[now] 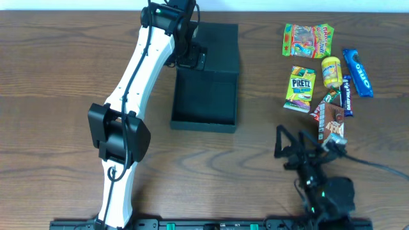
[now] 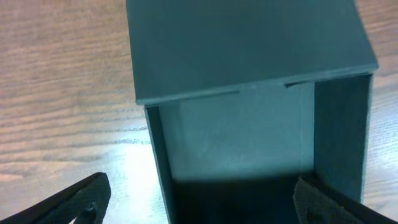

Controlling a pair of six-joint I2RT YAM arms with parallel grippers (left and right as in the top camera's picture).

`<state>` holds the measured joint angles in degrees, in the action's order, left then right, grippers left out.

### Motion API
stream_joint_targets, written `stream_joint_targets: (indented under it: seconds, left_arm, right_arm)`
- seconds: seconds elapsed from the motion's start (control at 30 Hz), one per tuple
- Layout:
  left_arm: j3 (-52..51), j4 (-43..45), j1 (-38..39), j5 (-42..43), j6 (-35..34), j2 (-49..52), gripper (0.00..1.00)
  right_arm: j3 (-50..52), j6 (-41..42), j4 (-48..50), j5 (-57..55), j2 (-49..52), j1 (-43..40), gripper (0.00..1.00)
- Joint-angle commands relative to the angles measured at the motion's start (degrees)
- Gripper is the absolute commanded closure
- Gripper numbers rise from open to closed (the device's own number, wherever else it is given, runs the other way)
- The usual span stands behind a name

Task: Pack container
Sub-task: 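Reach the right gripper to the green gummy-worm bag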

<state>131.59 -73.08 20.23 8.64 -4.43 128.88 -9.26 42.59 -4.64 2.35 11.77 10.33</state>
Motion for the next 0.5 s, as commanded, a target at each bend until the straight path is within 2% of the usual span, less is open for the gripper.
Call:
stream_joint_targets:
  seconds: [0.0, 0.17, 0.33, 0.47]
  left_arm:
    - [0.9, 1.6, -0.5, 0.0, 0.6, 0.3, 0.05]
    - [0.9, 4.5, -0.5, 0.0, 0.6, 0.3, 0.05]
    - [0.9, 6.5, -0.5, -0.1, 0.6, 0.3, 0.05]
    - [0.9, 7.0, -0.5, -0.1, 0.6, 0.3, 0.04]
  right_arm:
    - [-1.5, -6.2, 5.0, 4.7, 8.7, -5.2, 0.01]
    - [-8.3, -13.6, 13.0, 14.7, 28.0, -14.2, 0.01]
    - [-22.6, -24.9, 12.8, 23.2, 48.9, -19.2, 0.01]
    - [-34.2, -28.7, 10.4, 25.1, 63.2, -19.6, 0.01]
